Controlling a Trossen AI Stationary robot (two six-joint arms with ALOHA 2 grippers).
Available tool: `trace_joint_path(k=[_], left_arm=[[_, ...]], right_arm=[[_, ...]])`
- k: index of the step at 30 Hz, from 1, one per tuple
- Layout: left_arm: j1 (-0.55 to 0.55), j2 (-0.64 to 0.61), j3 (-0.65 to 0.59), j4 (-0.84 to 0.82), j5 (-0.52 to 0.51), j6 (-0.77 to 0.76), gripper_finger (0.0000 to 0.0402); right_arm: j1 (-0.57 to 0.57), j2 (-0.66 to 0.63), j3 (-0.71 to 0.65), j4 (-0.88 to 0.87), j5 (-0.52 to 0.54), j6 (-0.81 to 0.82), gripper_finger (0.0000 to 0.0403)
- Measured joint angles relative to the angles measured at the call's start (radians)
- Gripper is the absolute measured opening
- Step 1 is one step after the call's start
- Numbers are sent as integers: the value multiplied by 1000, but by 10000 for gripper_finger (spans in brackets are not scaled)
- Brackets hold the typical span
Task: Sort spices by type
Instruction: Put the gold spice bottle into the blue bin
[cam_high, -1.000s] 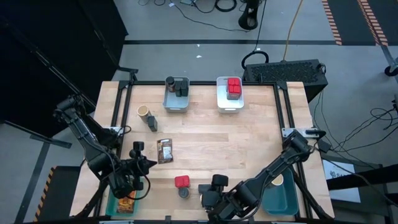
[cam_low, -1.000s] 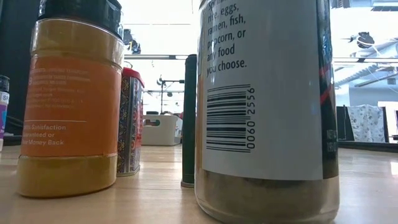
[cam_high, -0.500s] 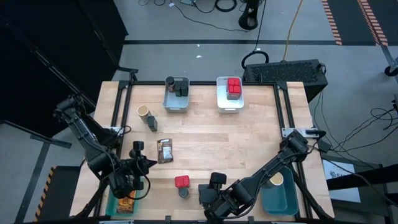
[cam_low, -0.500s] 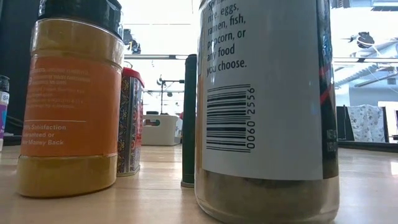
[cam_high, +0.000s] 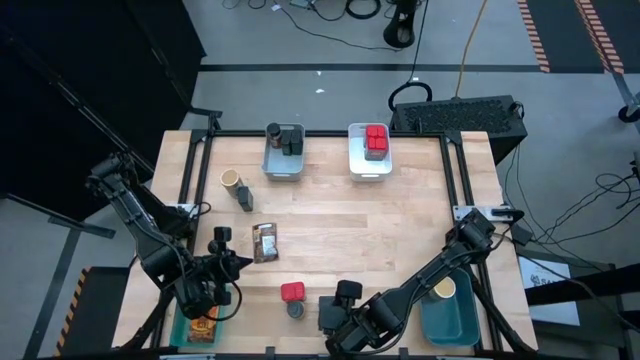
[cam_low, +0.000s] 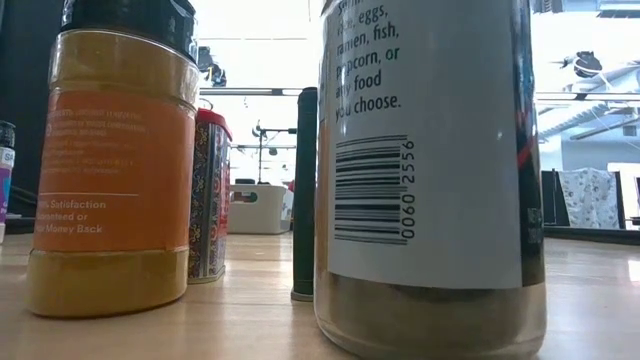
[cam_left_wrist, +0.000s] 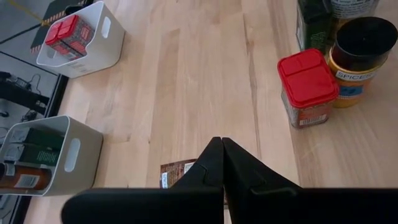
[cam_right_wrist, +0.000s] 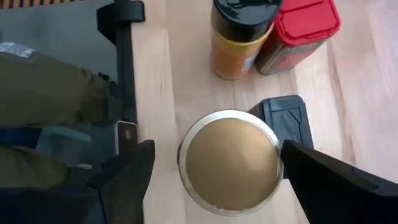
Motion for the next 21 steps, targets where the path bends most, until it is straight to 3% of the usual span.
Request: trace_joint_path(k=[21], left_arm=[[0,0,0,0,-8,0,0]], right_arm=[[0,12,-1,-39,8,5,338]])
